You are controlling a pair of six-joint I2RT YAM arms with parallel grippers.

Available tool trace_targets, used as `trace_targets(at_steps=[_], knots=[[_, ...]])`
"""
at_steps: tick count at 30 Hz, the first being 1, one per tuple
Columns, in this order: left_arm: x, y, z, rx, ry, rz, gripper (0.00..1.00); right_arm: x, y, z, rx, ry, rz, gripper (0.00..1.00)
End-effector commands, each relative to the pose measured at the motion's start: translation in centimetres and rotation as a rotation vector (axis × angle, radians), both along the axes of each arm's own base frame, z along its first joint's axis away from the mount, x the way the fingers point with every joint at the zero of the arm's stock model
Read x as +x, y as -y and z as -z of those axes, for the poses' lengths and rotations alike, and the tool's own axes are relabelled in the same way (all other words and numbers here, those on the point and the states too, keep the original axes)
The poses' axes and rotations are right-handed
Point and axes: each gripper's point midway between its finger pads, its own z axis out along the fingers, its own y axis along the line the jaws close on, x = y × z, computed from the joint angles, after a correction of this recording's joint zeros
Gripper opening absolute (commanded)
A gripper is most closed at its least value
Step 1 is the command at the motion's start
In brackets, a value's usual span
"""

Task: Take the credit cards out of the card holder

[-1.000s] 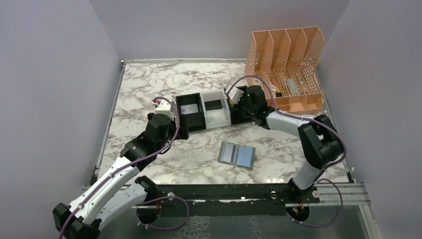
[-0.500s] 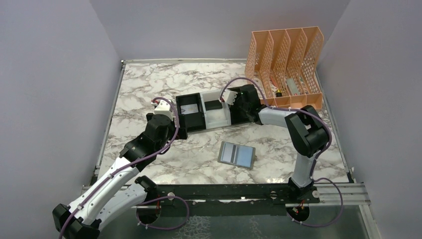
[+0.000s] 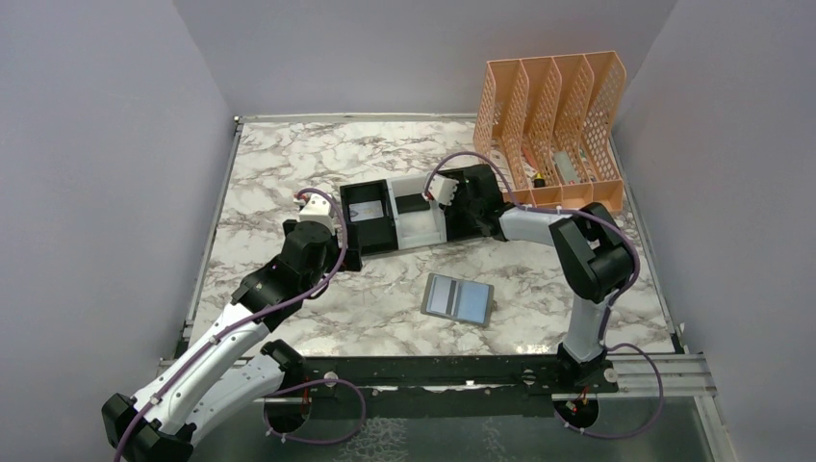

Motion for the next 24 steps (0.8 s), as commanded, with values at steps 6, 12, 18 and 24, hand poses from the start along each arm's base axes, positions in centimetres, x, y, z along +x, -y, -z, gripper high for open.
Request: trace_targets(at_steps=[6,12,18,24], knots=[[0.3,0.3,-0.7,0.003,0.007,0.015,0.99,0.4,-0.2,-4.5,0.137,0.084,0.066,0.4],[0.3,0.6,-0.3,0.01,-0.008,0.031,0.99,-0.9,-0.6,-9.2,0.492,0.017,0.24,0.37],[0.3,0.7,0.0,0.016,-0.019,0.037,0.99,-4.6,-0.8,-4.4,0.658,-0.453,0.637,0.18],[0.3,0.8,0.1,0.015,-0.024,0.042,0.99,-5.9,-1.0,-1.7,0.67,-0.575,0.753,0.12]])
